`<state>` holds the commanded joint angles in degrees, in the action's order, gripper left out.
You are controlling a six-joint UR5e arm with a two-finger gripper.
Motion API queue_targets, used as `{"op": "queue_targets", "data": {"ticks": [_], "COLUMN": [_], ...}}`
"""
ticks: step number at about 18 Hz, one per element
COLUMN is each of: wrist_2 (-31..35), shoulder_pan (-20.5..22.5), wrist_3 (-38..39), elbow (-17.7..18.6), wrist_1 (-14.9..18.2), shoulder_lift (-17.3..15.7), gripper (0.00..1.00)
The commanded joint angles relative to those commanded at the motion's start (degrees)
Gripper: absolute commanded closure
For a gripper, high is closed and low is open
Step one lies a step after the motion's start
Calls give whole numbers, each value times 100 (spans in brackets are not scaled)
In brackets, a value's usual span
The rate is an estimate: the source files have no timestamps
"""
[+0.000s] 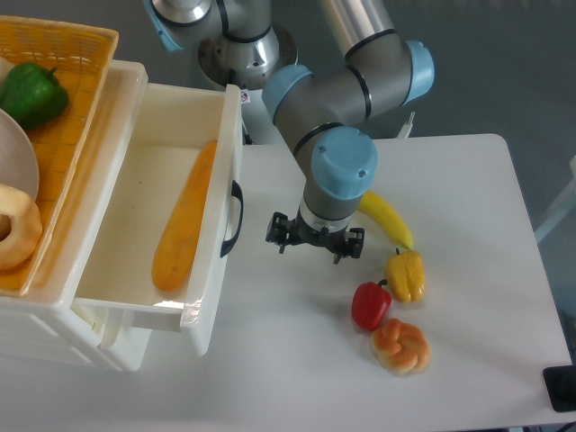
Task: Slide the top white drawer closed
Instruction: 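Move the gripper toward the open drawer's front handle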
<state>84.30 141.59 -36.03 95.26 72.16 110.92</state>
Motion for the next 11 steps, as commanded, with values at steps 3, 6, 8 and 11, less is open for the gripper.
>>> {"op": "queue_targets", "data": {"ticks": [3, 6, 8, 11], "wrist_2": [-246, -352, -466, -625], "shoulder_pan": [35, 62, 131, 158], "wrist_3": [0, 0, 26, 35], "elbow": [18, 10, -8, -8], "wrist_1": [26, 88, 114, 114], "shoulder_lift": [-8, -26, -35, -52], "gripper": [0, 0, 0, 0]}}
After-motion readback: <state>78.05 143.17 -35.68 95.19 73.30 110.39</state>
